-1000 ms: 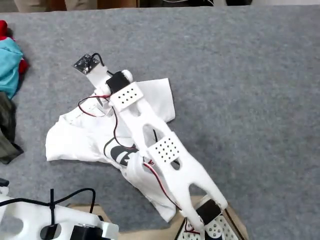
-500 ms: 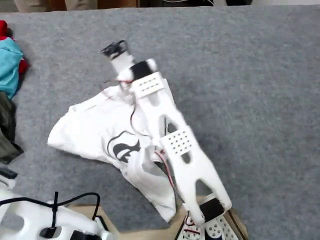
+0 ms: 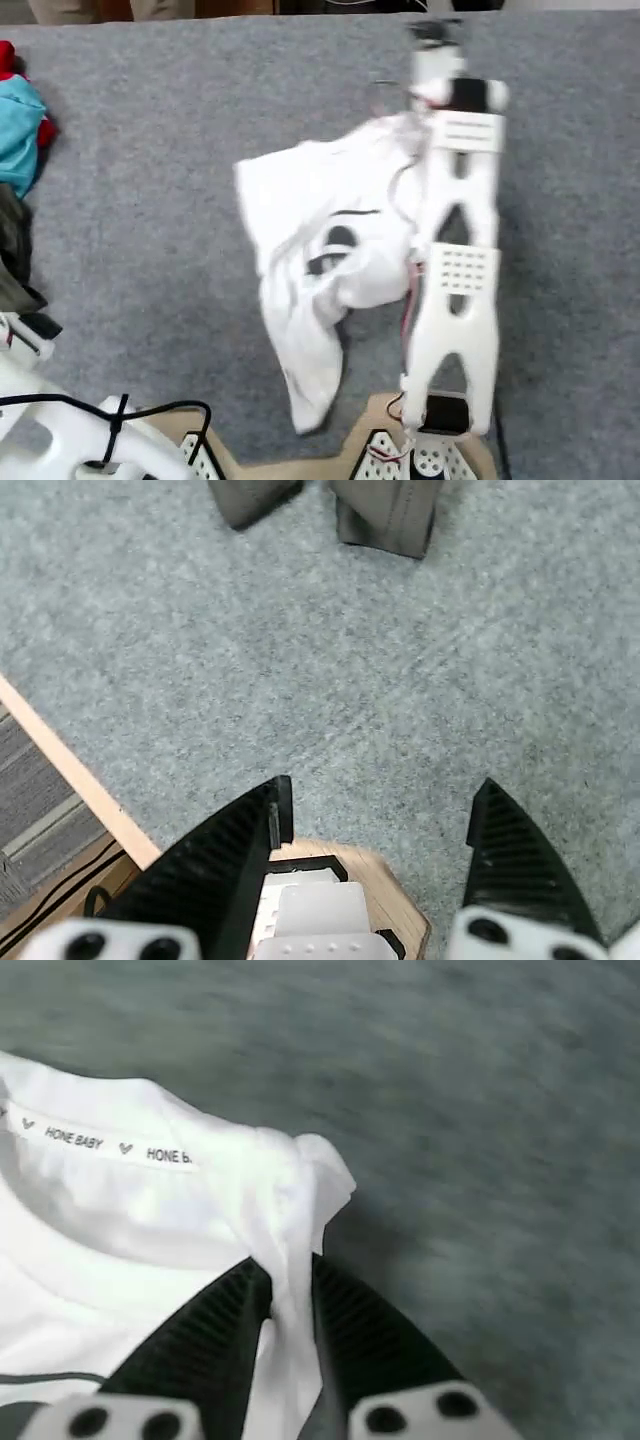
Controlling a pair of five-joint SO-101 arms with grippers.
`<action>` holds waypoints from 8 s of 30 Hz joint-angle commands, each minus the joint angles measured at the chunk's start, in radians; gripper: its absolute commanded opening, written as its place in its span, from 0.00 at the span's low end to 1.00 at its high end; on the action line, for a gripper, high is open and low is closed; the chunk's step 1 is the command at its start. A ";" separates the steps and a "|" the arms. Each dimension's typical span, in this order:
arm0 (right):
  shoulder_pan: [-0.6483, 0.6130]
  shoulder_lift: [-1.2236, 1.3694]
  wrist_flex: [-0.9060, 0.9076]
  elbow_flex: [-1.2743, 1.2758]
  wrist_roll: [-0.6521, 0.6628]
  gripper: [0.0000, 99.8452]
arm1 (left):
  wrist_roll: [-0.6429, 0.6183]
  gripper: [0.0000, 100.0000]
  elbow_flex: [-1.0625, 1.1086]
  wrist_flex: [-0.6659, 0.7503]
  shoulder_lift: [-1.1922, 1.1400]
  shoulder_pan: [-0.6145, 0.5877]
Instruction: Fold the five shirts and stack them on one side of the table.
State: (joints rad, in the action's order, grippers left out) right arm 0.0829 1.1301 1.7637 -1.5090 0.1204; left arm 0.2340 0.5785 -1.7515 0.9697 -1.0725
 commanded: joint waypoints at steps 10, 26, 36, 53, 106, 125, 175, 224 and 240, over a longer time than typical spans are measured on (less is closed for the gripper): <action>0.433 -0.096 0.023 0.226 0.338 0.01 | -0.003 0.29 0.000 -0.006 0.007 0.241; 0.318 -0.496 0.017 0.501 0.497 0.33 | -0.127 0.29 0.000 -0.006 0.007 0.660; -0.136 -0.346 -0.212 0.529 0.157 0.25 | -0.157 0.29 0.000 -0.006 0.007 0.763; -0.012 -0.133 -0.249 0.383 -0.098 0.25 | -0.153 0.29 -0.002 -0.006 0.004 0.767; -0.024 0.076 -0.132 0.002 -0.094 0.20 | -0.199 0.29 -0.071 -0.006 -0.295 0.884; -0.024 0.104 -0.138 -0.001 -0.087 0.04 | -0.199 0.29 -0.068 -0.006 -0.295 0.884; 0.068 0.125 -0.101 -0.160 -0.089 0.01 | -0.201 0.29 -0.086 -0.006 -0.306 1.089; 0.113 0.157 -0.167 -0.159 -0.097 0.01 | -0.485 0.19 -0.021 0.450 -0.978 1.622; 0.113 0.159 -0.169 -0.159 -0.097 0.01 | -0.545 0.19 0.032 0.552 -0.980 1.706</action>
State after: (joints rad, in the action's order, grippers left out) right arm 0.1795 1.3280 1.6149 -1.6256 0.0253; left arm -0.2969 0.6091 -1.2221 -0.0123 0.6168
